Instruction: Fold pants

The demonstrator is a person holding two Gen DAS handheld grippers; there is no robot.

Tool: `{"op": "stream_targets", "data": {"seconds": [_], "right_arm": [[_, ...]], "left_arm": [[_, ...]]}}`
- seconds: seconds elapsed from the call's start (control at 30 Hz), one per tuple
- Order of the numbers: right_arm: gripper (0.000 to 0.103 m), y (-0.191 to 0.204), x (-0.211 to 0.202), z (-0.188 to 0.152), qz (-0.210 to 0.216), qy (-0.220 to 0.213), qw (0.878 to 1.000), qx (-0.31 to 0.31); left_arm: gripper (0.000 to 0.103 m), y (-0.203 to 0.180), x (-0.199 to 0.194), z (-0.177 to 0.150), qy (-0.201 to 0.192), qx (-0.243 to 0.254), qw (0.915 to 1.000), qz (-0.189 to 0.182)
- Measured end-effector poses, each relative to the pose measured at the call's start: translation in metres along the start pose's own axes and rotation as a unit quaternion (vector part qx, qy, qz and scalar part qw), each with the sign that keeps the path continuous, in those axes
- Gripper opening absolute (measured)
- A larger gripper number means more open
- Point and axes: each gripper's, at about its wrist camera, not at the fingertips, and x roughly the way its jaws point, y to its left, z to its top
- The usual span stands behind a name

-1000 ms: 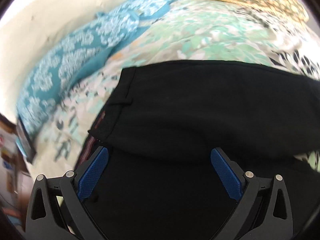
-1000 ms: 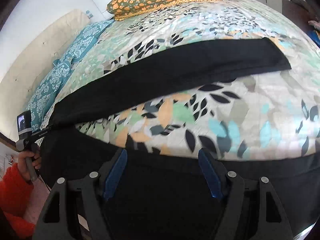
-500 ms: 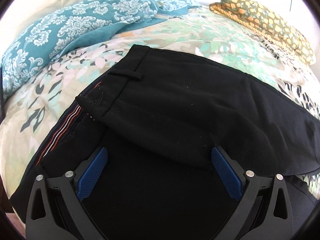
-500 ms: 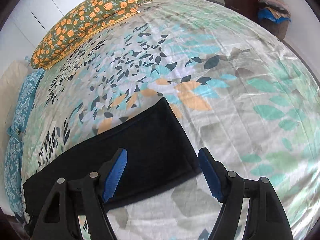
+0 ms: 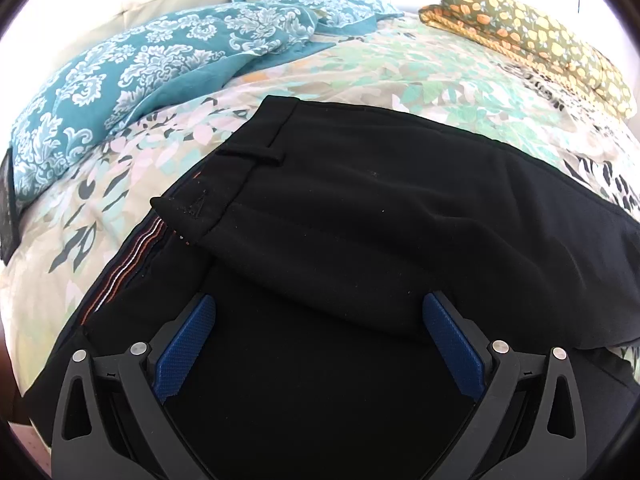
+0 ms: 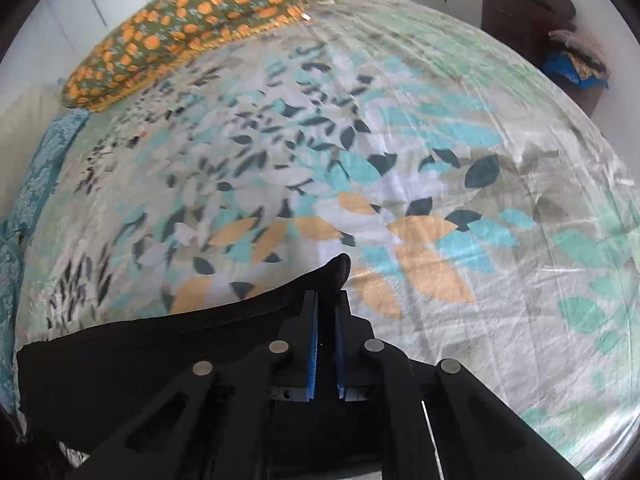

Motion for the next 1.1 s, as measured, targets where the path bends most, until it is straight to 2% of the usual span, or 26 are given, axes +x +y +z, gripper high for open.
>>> {"op": "stream_targets", "data": {"seconds": [0.07, 0.13, 0.27, 0.33, 0.4, 0.47, 0.53, 0.57, 0.6, 0.67, 0.73, 0.8, 0.87, 0.97, 1.03, 1.1], "right_arm": [[0.006, 0.03, -0.046, -0.022, 0.04, -0.021, 0.998, -0.053], [0.006, 0.072, -0.099, -0.058, 0.078, -0.032, 0.989, -0.119], [0.006, 0.131, -0.193, -0.163, 0.129, -0.023, 0.968, -0.213], [0.006, 0.143, -0.222, -0.219, 0.118, 0.002, 0.965, -0.236], [0.005, 0.139, -0.232, -0.265, 0.06, 0.039, 0.967, -0.246], [0.005, 0.12, -0.23, -0.295, -0.008, 0.072, 0.971, -0.226], [0.006, 0.095, -0.221, -0.309, -0.042, 0.1, 0.977, -0.181], [0.02, 0.083, -0.216, -0.312, -0.06, 0.116, 0.978, -0.161], [0.041, 0.075, -0.214, -0.315, -0.083, 0.124, 0.978, -0.147], [0.057, 0.064, -0.219, -0.313, -0.113, 0.107, 0.978, -0.139], [0.059, 0.06, -0.231, -0.309, -0.14, 0.078, 0.978, -0.136], [0.061, 0.064, -0.247, -0.302, -0.155, 0.043, 0.979, -0.125], [0.068, 0.075, -0.261, -0.295, -0.142, -0.001, 0.985, -0.101], [0.078, 0.102, -0.267, -0.292, -0.077, -0.052, 0.994, -0.055], [0.079, 0.127, -0.257, -0.296, -0.024, -0.07, 0.997, -0.032], [0.079, 0.156, -0.239, -0.305, 0.026, -0.066, 0.997, -0.015]], "left_arm": [[0.102, 0.0, 0.0, 0.0, 0.0, 0.0, 1.0, 0.0], [0.102, 0.0, 0.0, 0.0, 0.0, 0.002, 1.0, 0.002], [0.102, -0.002, -0.002, 0.001, -0.003, 0.009, 0.9999, 0.012], [0.102, -0.005, -0.004, 0.001, -0.007, 0.016, 0.9996, 0.023], [0.102, -0.01, -0.006, 0.001, -0.012, 0.027, 0.9988, 0.038], [0.102, -0.016, -0.009, 0.001, -0.019, 0.041, 0.9974, 0.056], [0.103, -0.02, -0.011, 0.002, -0.022, 0.053, 0.9958, 0.071], [0.103, -0.022, -0.012, 0.004, -0.022, 0.058, 0.9951, 0.077], [0.102, -0.024, -0.014, 0.006, -0.015, 0.068, 0.9941, 0.084], [0.102, -0.026, -0.022, 0.01, 0.005, 0.085, 0.9928, 0.085], [0.102, -0.027, -0.033, 0.009, 0.033, 0.1, 0.9925, 0.063], [0.102, -0.028, -0.052, 0.001, 0.037, 0.107, 0.9932, 0.027], [0.102, -0.032, -0.079, -0.011, 0.023, 0.111, 0.9935, -0.005], [0.102, -0.044, -0.106, -0.029, 0.026, 0.101, 0.9928, -0.059], [0.102, -0.053, -0.116, -0.039, 0.035, 0.091, 0.9912, -0.09], [0.102, -0.062, -0.12, -0.052, 0.043, 0.088, 0.9894, -0.107]]}}
